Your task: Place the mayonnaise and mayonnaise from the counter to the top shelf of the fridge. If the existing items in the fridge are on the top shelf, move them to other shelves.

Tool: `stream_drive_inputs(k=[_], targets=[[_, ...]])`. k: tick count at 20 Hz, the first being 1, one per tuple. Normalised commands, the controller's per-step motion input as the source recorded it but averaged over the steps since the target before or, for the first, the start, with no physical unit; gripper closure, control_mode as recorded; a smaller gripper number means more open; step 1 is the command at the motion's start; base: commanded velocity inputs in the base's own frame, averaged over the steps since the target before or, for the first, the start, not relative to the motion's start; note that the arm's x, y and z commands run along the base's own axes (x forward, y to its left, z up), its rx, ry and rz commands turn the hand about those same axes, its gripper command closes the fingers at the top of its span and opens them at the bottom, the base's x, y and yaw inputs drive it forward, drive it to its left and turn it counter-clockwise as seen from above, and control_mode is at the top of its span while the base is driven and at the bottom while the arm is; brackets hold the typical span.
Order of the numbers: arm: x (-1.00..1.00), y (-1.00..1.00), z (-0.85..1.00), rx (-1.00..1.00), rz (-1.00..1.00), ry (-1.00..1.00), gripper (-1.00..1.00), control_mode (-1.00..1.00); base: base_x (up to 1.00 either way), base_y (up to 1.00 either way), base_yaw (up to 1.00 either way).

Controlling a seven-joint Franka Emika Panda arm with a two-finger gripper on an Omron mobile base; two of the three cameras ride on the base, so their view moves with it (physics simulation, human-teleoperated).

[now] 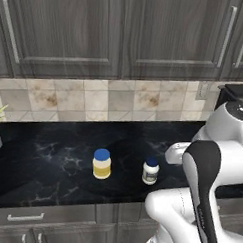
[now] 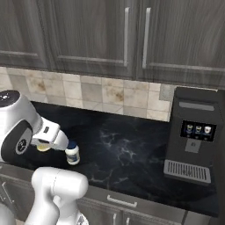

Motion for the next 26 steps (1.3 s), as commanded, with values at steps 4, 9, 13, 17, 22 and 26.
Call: stream_drive_inputs(k=[4,9,13,17,22,26], targets=[[0.60,0.00,-0.39,-0.01,0.00,0.00,-1.00,-1.00,0.00,0.00,0.00],[0.36,0.04,-0.57,-0.03,0.00,0.00,-1.00,-1.00,0.00,0.00,0.00],[0.25,0.11,-0.66,-0.03,0.00,-0.01,-1.00,-1.00,0.00,0.00,0.00],[0.13,0.14,-0.61,-0.02,0.00,-0.08,-1.00,-1.00,0.00,0.00,0.00],[0.11,0.09,-0.61,-0.04,0.00,-0.13,-1.00,-1.00,0.00,0.00,0.00],[0.14,0.04,-0.60,-0.05,0.00,-0.15,-1.00,-1.00,0.00,0.00,0.00]])
